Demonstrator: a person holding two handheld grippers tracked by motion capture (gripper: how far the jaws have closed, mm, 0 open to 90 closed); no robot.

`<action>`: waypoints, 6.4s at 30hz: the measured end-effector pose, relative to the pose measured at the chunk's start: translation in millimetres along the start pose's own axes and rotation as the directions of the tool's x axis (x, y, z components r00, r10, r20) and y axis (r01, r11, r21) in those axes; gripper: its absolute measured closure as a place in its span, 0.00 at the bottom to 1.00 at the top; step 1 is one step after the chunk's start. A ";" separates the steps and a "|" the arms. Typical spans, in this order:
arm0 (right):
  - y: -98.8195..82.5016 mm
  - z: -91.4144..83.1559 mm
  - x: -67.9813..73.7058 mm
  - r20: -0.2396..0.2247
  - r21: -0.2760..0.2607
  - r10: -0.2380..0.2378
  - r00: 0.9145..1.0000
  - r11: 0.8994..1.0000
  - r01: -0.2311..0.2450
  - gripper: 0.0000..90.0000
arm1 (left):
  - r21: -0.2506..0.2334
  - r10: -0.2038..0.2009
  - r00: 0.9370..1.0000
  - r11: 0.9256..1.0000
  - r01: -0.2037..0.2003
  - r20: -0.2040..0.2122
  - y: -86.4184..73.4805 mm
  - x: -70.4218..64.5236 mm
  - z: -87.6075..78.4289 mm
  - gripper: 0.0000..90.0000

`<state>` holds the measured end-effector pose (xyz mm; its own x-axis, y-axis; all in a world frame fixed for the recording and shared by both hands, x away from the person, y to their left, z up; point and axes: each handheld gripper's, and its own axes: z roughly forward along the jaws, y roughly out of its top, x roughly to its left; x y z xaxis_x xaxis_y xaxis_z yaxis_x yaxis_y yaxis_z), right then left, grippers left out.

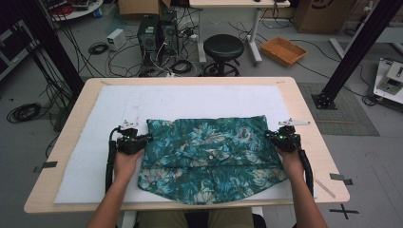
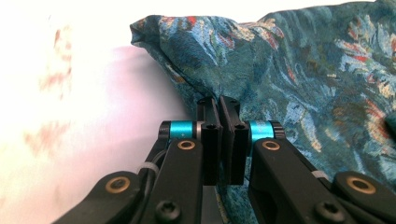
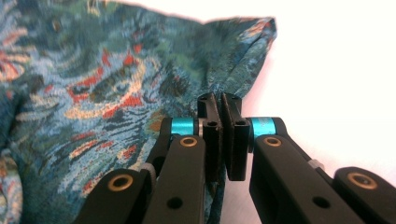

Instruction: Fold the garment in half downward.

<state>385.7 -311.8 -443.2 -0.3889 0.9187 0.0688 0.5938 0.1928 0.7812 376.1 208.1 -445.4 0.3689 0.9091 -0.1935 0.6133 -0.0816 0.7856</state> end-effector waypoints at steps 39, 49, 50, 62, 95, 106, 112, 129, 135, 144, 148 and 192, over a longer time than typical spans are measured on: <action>-0.6 -16.5 27.6 -0.250 -0.101 0.009 0.968 0.994 -0.036 0.43 | 0.094 0.251 0.916 0.952 -0.293 0.313 36.9 -103.9 43.7 0.50; -2.5 -18.0 33.6 -0.267 -0.102 -0.004 0.964 0.994 -0.024 0.43 | 0.144 0.312 0.922 0.926 -0.349 0.228 25.0 -118.3 61.5 0.71; -2.7 -17.1 34.5 -0.268 -0.100 -0.007 0.963 0.995 -0.021 0.43 | 0.125 0.312 0.923 0.930 -0.345 0.226 23.4 -118.6 60.4 0.77; 10.8 -5.1 56.6 -0.291 -0.076 -0.112 0.950 0.993 0.094 0.32 | -0.107 0.426 0.880 0.905 -0.412 0.210 16.7 -132.5 26.0 0.93; 10.8 -18.1 94.2 -0.207 -0.286 -0.429 0.879 0.886 0.366 0.95 | -0.129 0.328 0.902 0.944 -0.304 0.279 10.9 -120.4 18.2 0.51; 4.6 -33.7 91.3 -0.265 -0.377 -0.461 0.847 0.858 0.349 0.95 | -0.107 0.349 0.831 0.936 -0.337 0.433 36.7 -134.8 39.1 0.47; 3.7 -34.8 91.9 -0.281 -0.380 -0.464 0.840 0.857 0.347 0.95 | -0.077 0.340 0.804 0.934 -0.348 0.488 41.2 -140.2 54.5 0.46; 1.2 -37.1 84.6 -0.283 -0.379 -0.440 0.852 0.868 0.322 0.95 | -0.052 0.389 0.785 0.907 -0.418 0.483 37.4 -145.4 51.0 0.97; 2.3 -42.1 84.2 -0.288 -0.414 -0.444 0.848 0.857 0.308 0.95 | -0.092 0.362 0.808 0.927 -0.363 0.465 40.3 -141.2 49.6 0.65; 2.2 -44.2 84.8 -0.290 -0.430 -0.451 0.844 0.850 0.306 0.95 | -0.026 0.348 0.777 0.919 -0.394 0.525 33.8 -137.5 53.1 0.51; 1.8 -43.1 85.0 -0.288 -0.422 -0.448 0.846 0.853 0.308 0.95 | -0.001 0.358 0.781 0.909 -0.416 0.511 29.8 -133.2 50.5 0.73; 24.4 -26.7 83.5 -0.254 -0.331 -0.555 0.792 0.819 0.469 0.94 | -0.201 0.471 0.773 0.882 -0.427 0.426 23.7 -119.7 -6.9 0.45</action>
<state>348.9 -239.6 -401.8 -0.8169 0.5325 -0.2215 0.0714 0.4745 0.8774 341.7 100.1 -399.6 0.8712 0.4901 -0.0300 0.2432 -0.3776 0.8934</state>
